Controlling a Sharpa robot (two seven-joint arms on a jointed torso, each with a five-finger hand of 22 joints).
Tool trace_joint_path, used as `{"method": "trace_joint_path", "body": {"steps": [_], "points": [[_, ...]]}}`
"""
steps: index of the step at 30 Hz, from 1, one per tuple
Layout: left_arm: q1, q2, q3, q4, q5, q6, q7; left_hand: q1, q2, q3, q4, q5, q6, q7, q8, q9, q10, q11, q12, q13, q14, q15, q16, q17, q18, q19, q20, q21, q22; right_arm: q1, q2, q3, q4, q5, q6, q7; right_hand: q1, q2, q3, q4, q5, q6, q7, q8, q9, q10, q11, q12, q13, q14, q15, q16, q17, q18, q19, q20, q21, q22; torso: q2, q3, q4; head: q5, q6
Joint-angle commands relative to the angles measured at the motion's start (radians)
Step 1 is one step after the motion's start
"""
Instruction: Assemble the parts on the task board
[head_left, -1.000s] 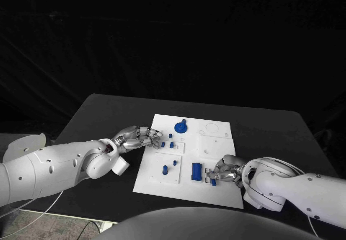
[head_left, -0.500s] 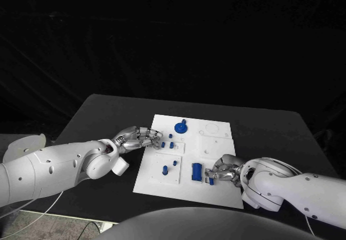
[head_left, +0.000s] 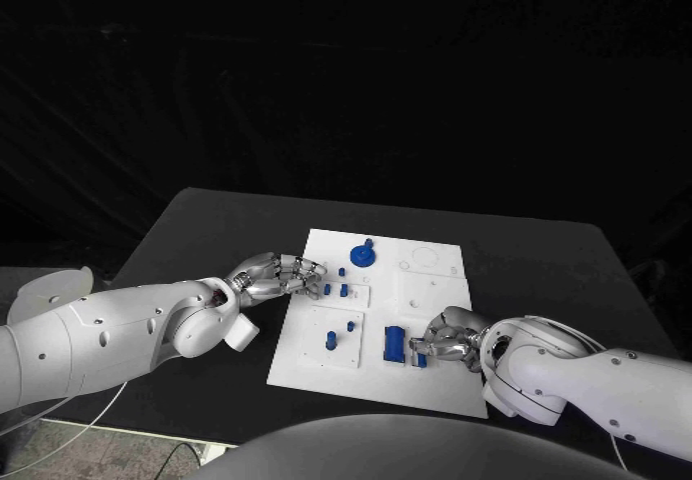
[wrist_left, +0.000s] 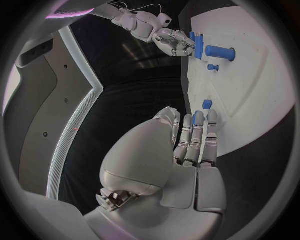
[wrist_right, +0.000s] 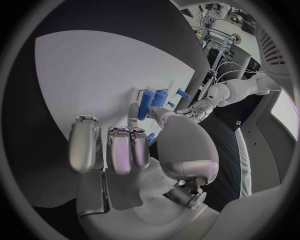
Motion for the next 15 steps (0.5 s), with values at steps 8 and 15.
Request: {"method": "trace_joint_path", "body": {"steps": [8,15], "points": [[0.000,0.004,0.001,-0.001,0.001,0.025,0.000,0.008,-0.001,0.006,0.001,0.004,-0.002,0.005,0.005,-0.001,0.003,0.003,0.000,-0.001,0.002,0.004,0.003,-0.001,-0.008,-0.003,-0.005,-0.002,0.001,-0.001,0.006,0.000,-0.013,-0.063,0.024,-0.020,-0.047,-0.003,-0.035,0.037,-0.083,0.002,0.005,-0.008,0.009,0.103,0.008,0.004,0.263,0.076,0.003,-0.006,0.097,0.013,0.019,0.006,-0.024,0.173,0.000,-0.0004,0.0008,-0.002,0.000],[-0.001,0.003,0.001,-0.001,0.001,0.026,-0.001,0.008,-0.001,0.006,0.001,0.004,-0.002,0.005,0.005,-0.001,0.003,0.003,0.000,-0.001,0.002,0.004,0.003,-0.001,-0.008,-0.003,-0.005,-0.002,0.001,-0.001,0.008,0.000,-0.021,-0.077,0.045,-0.025,-0.072,-0.006,-0.061,0.061,-0.146,0.002,0.007,-0.015,0.014,0.103,0.010,0.004,0.263,0.076,0.005,-0.007,0.095,0.013,0.019,0.007,-0.027,0.173,0.000,0.0002,0.0004,0.001,0.000]]}}
